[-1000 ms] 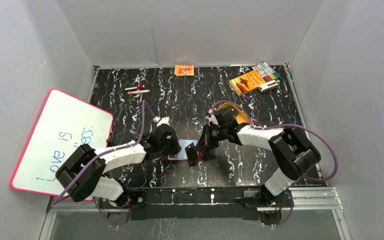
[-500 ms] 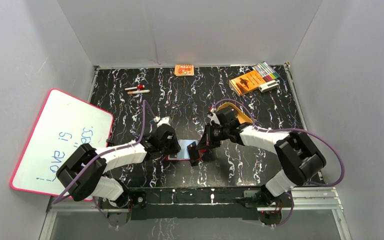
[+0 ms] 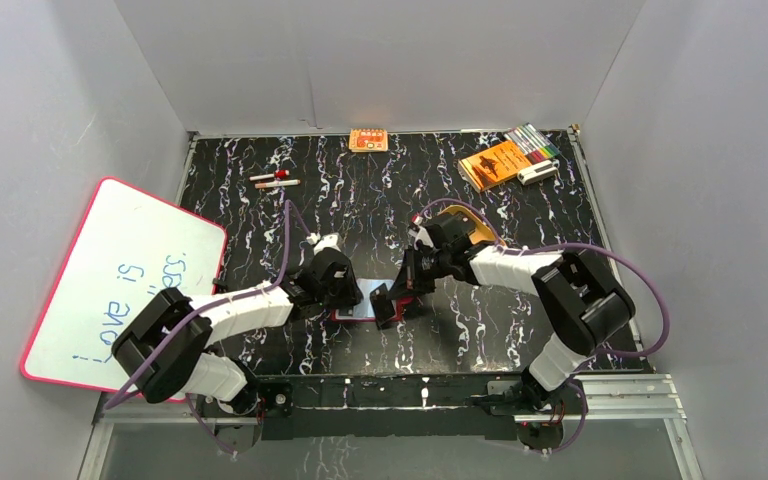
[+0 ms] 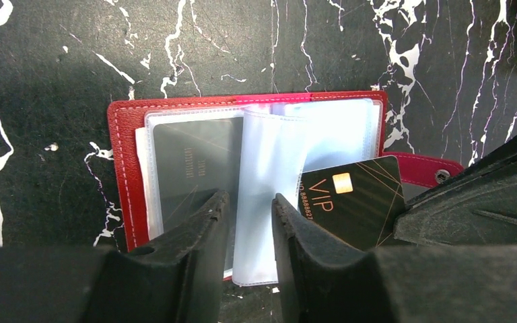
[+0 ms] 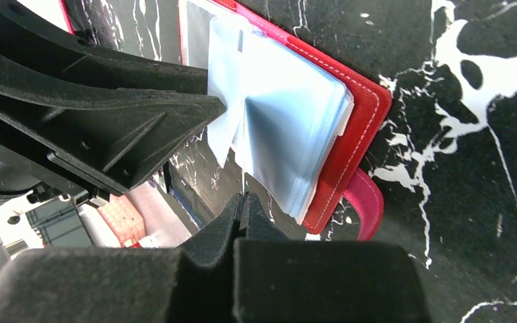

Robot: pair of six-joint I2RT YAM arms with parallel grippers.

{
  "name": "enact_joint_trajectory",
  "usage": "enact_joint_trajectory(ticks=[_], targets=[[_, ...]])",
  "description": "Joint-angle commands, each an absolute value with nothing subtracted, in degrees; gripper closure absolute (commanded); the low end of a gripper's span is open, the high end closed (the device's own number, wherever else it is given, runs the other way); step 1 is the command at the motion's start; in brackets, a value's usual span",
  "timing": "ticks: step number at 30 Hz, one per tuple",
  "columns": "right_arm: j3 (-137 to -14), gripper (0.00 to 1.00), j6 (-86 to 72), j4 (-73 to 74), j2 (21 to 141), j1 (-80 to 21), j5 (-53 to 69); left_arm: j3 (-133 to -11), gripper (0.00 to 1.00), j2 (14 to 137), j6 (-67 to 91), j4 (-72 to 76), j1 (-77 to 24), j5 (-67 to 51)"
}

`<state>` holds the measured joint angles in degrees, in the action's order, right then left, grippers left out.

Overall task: Put the credit cards into the card holder
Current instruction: Insert the credit card into the card holder.

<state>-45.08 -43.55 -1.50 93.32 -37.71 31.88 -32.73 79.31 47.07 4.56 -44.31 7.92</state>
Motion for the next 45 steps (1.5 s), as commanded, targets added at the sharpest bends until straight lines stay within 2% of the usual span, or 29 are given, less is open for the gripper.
enact_joint_trajectory(ticks=[1,6,10,24,29,32,40,45], targets=[[-48.3,1.0,-44.1,-4.5,94.9,-38.5,34.5,-32.9,0.68,77.8,46.6,0.4,-44.0,9.5],[-49.6,1.0,-44.8,-5.4,95.7,-39.5,34.6,-33.6,0.54,74.5,46.7,-2.0,-43.9,9.8],[-50.8,1.0,-45.1,-5.7,96.2,-40.3,34.5,-33.9,0.49,71.3,47.3,-4.1,-43.9,10.5],[-57.0,1.0,-45.8,-6.2,102.3,-43.6,33.6,-35.9,0.47,58.2,48.5,-13.4,-43.9,13.7],[-58.3,1.0,-45.8,-5.8,105.5,-44.0,32.7,-34.8,0.47,57.3,48.5,-12.3,-43.9,13.4],[-57.0,1.0,-46.5,-7.6,104.3,-44.0,31.4,-33.1,0.51,59.4,48.5,-9.9,-43.9,13.3],[-52.0,1.0,-47.9,-9.5,94.9,-43.9,23.5,-30.7,0.75,66.3,49.1,-6.0,-43.3,15.4],[-49.2,1.0,-49.7,-12.3,94.7,-43.9,22.2,-30.3,0.82,68.0,50.8,-8.6,-42.9,18.5]])
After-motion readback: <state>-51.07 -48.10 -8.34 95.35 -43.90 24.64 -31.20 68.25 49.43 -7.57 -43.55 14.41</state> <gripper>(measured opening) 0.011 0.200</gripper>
